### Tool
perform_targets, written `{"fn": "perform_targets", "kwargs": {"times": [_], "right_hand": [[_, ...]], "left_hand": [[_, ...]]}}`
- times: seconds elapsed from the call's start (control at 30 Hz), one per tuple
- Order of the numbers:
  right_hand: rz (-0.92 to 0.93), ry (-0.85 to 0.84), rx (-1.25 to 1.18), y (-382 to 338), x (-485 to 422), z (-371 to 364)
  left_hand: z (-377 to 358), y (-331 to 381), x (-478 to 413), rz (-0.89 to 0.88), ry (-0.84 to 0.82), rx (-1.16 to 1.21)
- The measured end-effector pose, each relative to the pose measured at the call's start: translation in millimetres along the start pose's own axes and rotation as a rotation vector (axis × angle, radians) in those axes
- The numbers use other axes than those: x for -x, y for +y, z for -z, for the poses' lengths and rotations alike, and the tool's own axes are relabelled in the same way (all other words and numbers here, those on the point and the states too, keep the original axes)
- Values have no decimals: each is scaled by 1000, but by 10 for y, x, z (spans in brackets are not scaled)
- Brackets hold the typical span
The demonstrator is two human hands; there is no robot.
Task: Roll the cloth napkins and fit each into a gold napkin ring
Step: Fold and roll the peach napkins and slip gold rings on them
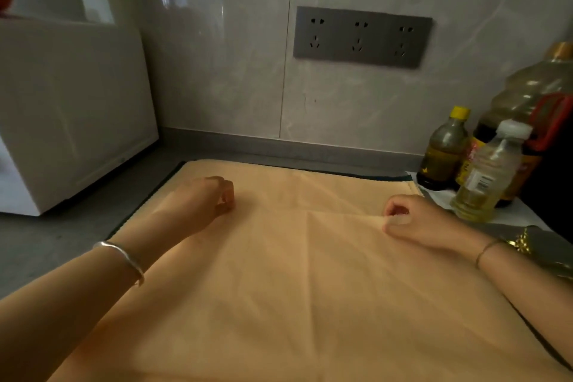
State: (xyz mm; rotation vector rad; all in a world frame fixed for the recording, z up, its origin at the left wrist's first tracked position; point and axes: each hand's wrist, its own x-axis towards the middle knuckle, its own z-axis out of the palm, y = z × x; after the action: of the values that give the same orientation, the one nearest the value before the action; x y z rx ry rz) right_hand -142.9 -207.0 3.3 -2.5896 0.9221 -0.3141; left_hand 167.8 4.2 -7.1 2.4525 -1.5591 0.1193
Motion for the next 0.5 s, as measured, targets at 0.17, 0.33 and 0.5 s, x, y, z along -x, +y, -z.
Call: {"fn": "perform_targets", "kwargs": {"times": [0.17,0.33,0.5], "right_hand": [[-59,45,56,17,-27,-108],[-103,55,111,-18,35,-201],[-48,41,-55,-24,283,-194]], "left_hand": [[-15,101,11,18,-97,26],[-26,114,106,3,-116,122],[53,178,276,-10,-101,241]]}}
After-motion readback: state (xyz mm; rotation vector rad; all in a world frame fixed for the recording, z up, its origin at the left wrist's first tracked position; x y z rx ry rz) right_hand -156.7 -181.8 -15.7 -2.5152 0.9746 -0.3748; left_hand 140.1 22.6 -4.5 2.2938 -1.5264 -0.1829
